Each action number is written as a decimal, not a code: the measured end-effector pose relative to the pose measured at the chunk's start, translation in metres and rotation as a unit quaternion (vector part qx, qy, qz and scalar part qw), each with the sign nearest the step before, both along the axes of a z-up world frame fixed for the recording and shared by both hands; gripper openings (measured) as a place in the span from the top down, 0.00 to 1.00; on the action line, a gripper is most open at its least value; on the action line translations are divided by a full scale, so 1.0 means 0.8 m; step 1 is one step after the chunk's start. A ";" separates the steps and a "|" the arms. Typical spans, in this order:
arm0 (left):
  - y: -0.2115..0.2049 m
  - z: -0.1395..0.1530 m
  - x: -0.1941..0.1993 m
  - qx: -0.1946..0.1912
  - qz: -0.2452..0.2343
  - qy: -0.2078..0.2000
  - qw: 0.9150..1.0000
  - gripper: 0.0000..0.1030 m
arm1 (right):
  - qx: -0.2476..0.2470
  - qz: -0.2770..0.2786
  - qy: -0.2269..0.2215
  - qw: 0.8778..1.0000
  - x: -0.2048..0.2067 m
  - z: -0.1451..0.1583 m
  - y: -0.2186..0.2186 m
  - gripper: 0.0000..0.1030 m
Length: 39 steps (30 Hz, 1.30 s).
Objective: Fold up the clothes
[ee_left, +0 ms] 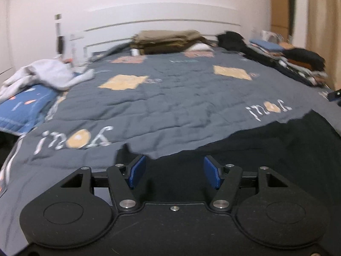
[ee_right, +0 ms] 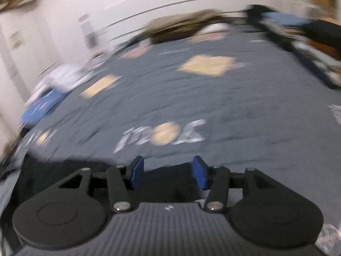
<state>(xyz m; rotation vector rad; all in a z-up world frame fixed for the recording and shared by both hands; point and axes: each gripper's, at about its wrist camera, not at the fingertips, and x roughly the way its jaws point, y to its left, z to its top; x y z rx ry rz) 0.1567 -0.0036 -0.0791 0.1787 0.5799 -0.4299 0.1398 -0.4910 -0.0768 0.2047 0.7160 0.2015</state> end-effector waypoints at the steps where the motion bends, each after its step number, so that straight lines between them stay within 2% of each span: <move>1: -0.007 -0.001 0.008 0.003 -0.010 0.003 1.000 0.42 | -0.016 0.022 0.003 1.000 0.004 -0.007 0.014 0.51; 3: -0.023 -0.007 0.021 0.017 -0.030 0.004 0.999 0.42 | -0.040 0.056 0.011 0.998 0.014 -0.020 0.037 0.50; 6: -0.048 -0.020 0.040 0.040 -0.060 0.020 0.997 0.42 | -0.062 0.077 0.029 0.995 0.032 -0.041 0.058 0.50; 11: -0.077 -0.052 0.062 0.096 -0.088 0.029 0.991 0.43 | -0.071 0.074 0.035 0.994 0.043 -0.061 0.054 0.49; 13: -0.080 -0.063 0.065 0.099 -0.103 0.038 0.989 0.63 | -0.071 0.072 0.043 0.994 0.048 -0.070 0.053 0.49; 15: -0.077 -0.068 0.066 0.099 -0.101 0.039 0.989 0.92 | -0.071 0.080 0.054 0.993 0.050 -0.079 0.055 0.49; 16: -0.074 -0.070 0.066 0.097 -0.100 0.039 0.989 0.95 | -0.070 0.086 0.059 0.992 0.050 -0.083 0.057 0.49; 17: -0.067 -0.068 0.067 0.082 -0.099 0.039 0.991 0.95 | -0.065 0.087 0.062 0.992 0.051 -0.086 0.057 0.55; 18: -0.059 -0.064 0.066 0.065 -0.094 0.031 0.993 0.95 | -0.049 0.080 0.060 0.994 0.050 -0.087 0.055 0.69; 20: -0.048 -0.056 0.063 0.039 -0.089 0.012 0.995 0.95 | -0.023 0.066 0.053 0.996 0.050 -0.089 0.050 0.89; 21: -0.047 -0.054 0.060 0.037 -0.088 0.001 0.995 0.96 | -0.021 0.057 0.045 0.997 0.048 -0.087 0.047 0.93; 24: -0.048 -0.044 0.054 0.028 -0.083 -0.021 0.996 0.96 | -0.016 0.032 0.021 0.999 0.045 -0.081 0.040 0.98; 29: -0.029 -0.021 0.054 -0.038 -0.047 -0.051 0.997 0.96 | -0.007 -0.010 -0.018 1.000 0.040 -0.070 0.027 0.99; 32: -0.036 -0.027 0.065 -0.011 -0.036 -0.048 0.998 0.96 | -0.002 -0.036 -0.042 0.998 0.036 -0.064 0.020 1.00; 34: -0.041 -0.038 0.078 0.005 -0.017 -0.027 0.999 0.96 | 0.001 -0.055 -0.055 0.997 0.036 -0.063 0.015 1.00; 37: -0.052 -0.057 0.092 0.035 0.001 0.009 0.999 0.93 | -0.001 -0.055 -0.013 0.998 0.056 -0.078 0.010 1.00; 39: -0.053 -0.055 0.081 0.026 0.011 0.004 1.000 0.84 | 0.008 -0.044 -0.005 0.999 0.050 -0.077 0.009 0.99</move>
